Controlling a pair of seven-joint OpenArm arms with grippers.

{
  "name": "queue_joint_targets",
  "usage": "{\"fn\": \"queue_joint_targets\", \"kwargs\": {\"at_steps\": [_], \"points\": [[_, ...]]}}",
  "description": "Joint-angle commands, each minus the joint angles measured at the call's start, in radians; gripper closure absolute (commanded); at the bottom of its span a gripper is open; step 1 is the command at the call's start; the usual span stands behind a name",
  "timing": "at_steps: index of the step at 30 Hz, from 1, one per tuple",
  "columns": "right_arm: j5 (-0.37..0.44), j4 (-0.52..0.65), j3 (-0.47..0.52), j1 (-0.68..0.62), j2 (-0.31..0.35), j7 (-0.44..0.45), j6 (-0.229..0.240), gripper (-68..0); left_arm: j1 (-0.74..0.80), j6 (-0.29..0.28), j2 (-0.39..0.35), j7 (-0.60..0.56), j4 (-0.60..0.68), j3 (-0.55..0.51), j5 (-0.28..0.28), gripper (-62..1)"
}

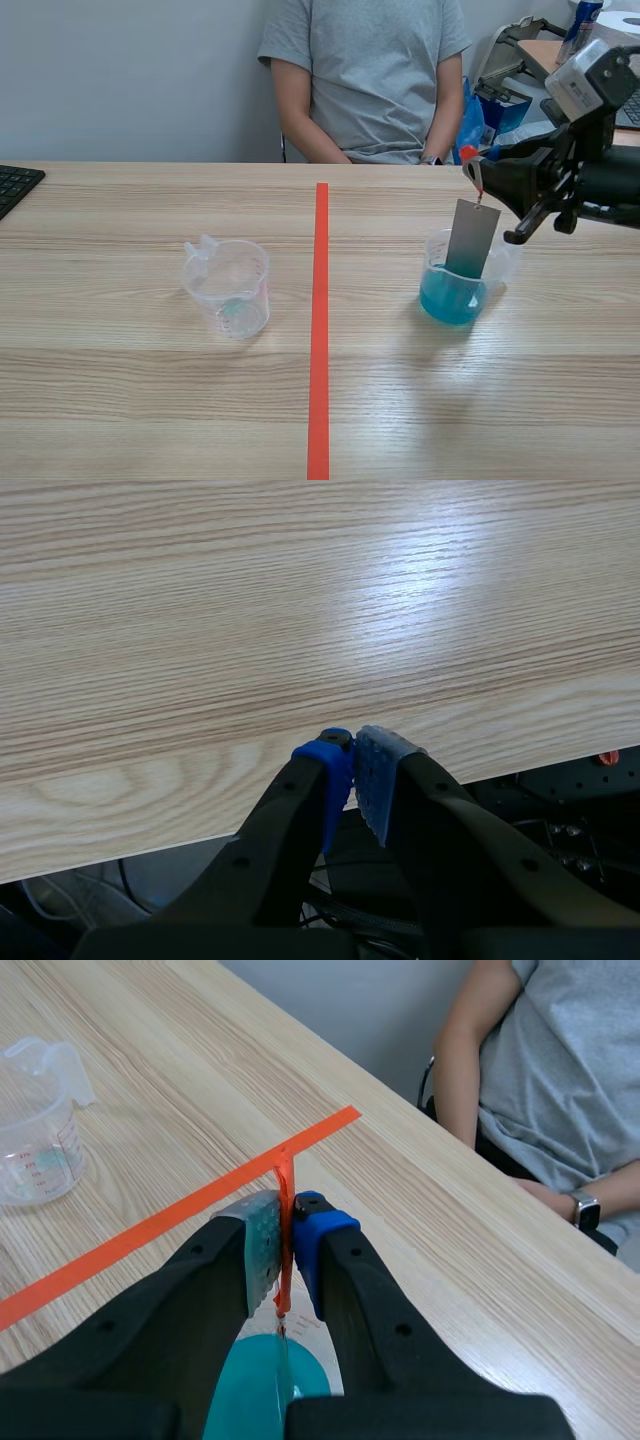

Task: Do the redox reaction experiment.
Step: 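Hold the plate still in the solution, then raise the plate and point at it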

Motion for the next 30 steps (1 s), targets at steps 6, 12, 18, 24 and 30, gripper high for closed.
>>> {"fn": "queue_joint_targets", "kwargs": {"at_steps": [6, 12, 18, 24, 30], "points": [[0.024, 0.116, 0.047, 0.002, 0.026, -0.024, 0.002, -1.5, 0.000, -0.002, 0.002, -0.010, 0.007, -0.008, 0.000, -5.1], [0.060, 0.231, 0.084, -0.051, 0.056, -0.054, 0.005, -1.5, 0.000, -0.002, 0.002, -0.010, 0.007, -0.008, 0.000, -5.1], [0.095, 0.332, 0.147, -0.108, 0.078, -0.084, 0.008, -1.5, 0.000, -0.002, 0.002, -0.010, 0.007, -0.008, 0.000, -5.1], [0.125, 0.427, 0.219, -0.157, 0.085, -0.115, 0.008, -1.5, 0.000, -0.002, 0.002, -0.010, 0.007, -0.008, 0.000, -5.1], [0.193, 0.514, 0.297, -0.188, 0.085, -0.180, 0.011, -1.5, 0.000, -0.002, 0.002, -0.010, 0.007, -0.008, 0.000, -5.1]]}}
